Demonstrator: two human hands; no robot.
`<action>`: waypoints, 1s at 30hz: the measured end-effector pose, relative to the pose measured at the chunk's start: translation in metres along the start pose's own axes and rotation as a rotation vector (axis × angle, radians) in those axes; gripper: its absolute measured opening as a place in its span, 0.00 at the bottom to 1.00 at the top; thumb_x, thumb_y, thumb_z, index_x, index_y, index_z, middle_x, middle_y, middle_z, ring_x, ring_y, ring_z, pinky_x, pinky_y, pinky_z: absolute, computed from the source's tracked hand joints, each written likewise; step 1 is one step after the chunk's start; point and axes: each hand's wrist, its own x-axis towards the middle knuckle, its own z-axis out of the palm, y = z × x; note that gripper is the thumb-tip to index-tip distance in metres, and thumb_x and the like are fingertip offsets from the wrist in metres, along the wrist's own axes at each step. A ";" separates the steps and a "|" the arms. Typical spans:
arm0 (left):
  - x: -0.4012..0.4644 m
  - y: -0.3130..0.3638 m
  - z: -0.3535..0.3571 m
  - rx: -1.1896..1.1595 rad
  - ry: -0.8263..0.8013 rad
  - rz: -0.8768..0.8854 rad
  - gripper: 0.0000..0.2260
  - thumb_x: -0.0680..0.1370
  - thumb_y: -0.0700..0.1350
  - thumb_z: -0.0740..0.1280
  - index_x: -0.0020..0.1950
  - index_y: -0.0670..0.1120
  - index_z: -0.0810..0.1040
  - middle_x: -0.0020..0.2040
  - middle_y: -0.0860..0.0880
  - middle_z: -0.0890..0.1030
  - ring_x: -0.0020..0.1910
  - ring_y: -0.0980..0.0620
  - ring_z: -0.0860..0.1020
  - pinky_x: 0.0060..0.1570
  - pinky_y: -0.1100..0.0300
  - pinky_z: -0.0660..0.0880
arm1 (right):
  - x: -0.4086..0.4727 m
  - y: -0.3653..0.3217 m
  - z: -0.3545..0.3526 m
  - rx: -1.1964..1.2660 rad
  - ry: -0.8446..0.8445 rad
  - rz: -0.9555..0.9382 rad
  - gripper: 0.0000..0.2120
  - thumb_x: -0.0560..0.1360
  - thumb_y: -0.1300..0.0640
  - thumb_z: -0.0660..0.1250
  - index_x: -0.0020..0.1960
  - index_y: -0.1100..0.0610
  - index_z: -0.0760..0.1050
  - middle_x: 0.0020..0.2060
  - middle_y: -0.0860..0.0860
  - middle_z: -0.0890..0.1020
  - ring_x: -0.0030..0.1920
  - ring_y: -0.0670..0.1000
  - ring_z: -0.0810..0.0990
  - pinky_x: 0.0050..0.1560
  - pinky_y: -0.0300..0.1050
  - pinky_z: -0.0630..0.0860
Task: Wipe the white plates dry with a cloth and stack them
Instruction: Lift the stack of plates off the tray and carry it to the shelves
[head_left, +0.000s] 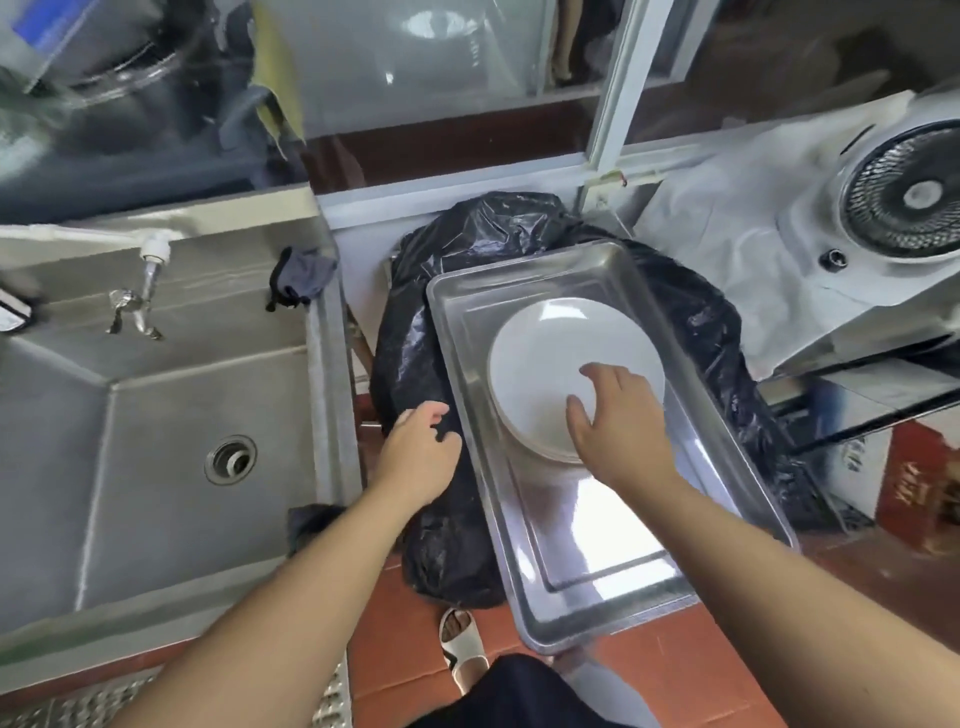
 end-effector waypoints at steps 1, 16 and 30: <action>0.005 0.007 0.006 -0.031 -0.001 -0.011 0.19 0.84 0.49 0.65 0.76 0.53 0.73 0.71 0.52 0.76 0.61 0.54 0.75 0.59 0.57 0.72 | 0.008 0.010 -0.004 0.008 0.007 0.023 0.20 0.80 0.54 0.68 0.70 0.60 0.75 0.63 0.59 0.81 0.63 0.65 0.76 0.64 0.59 0.72; 0.056 0.060 0.075 -0.270 0.046 -0.268 0.26 0.84 0.58 0.63 0.80 0.51 0.68 0.70 0.52 0.77 0.54 0.57 0.75 0.52 0.60 0.69 | 0.127 0.126 0.001 0.307 -0.353 0.422 0.34 0.78 0.38 0.66 0.77 0.57 0.66 0.69 0.57 0.77 0.64 0.61 0.77 0.58 0.51 0.72; 0.086 0.068 0.100 -1.041 -0.050 -0.628 0.17 0.86 0.57 0.64 0.69 0.51 0.81 0.57 0.48 0.89 0.58 0.44 0.85 0.55 0.49 0.81 | 0.142 0.171 0.032 0.967 -0.569 0.749 0.34 0.67 0.38 0.78 0.64 0.58 0.79 0.47 0.60 0.86 0.42 0.57 0.82 0.42 0.50 0.76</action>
